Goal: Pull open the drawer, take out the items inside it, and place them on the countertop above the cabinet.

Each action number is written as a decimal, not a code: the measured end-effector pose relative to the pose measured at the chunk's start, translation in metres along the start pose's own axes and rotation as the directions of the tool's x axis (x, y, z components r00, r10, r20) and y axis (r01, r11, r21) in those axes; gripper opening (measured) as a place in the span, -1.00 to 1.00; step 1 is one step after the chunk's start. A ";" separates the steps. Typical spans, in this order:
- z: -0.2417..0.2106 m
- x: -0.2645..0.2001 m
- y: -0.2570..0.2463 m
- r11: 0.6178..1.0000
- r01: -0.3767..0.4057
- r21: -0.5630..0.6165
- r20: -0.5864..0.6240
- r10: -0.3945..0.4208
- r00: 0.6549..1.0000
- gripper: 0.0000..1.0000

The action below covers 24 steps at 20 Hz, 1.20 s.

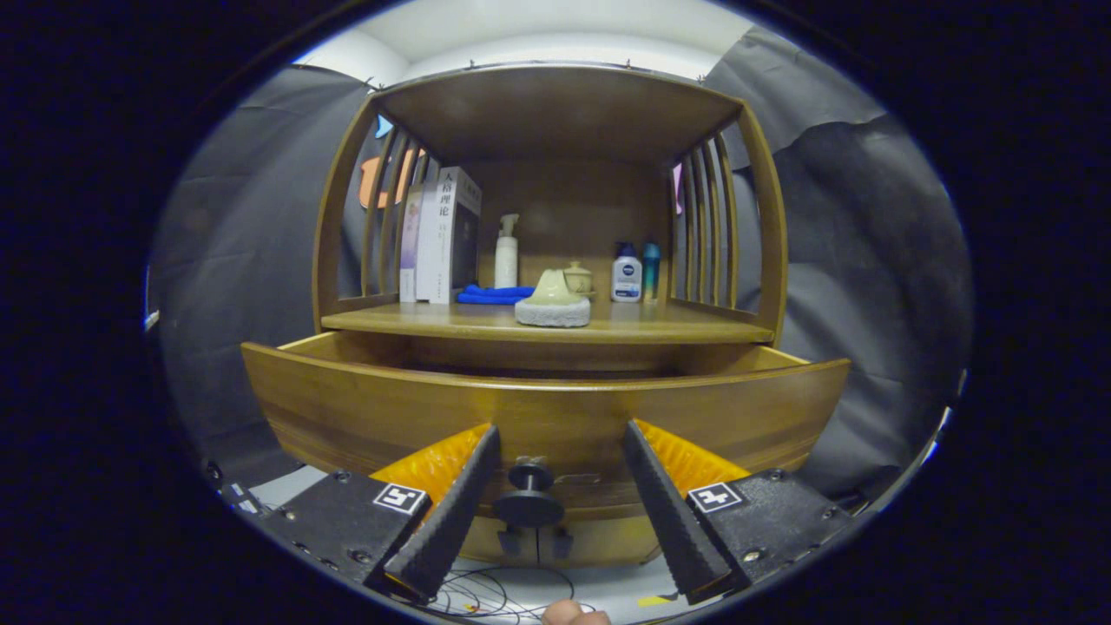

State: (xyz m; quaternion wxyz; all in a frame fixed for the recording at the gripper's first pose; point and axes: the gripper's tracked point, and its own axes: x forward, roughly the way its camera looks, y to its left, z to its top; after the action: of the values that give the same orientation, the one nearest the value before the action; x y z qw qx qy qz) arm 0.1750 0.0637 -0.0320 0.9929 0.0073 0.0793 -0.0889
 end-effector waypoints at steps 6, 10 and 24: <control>0.006 0.025 0.002 1.000 0.004 0.008 -0.014 -0.004 1.000 0.90; 0.009 0.039 0.002 1.000 0.005 0.004 -0.011 -0.005 1.000 0.90; 0.017 0.087 0.004 0.999 0.003 0.036 -0.032 -0.001 0.999 0.90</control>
State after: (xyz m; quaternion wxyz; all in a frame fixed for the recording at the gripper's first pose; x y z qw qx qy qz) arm 0.2629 0.0523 -0.0288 0.9911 0.0265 0.0938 -0.0912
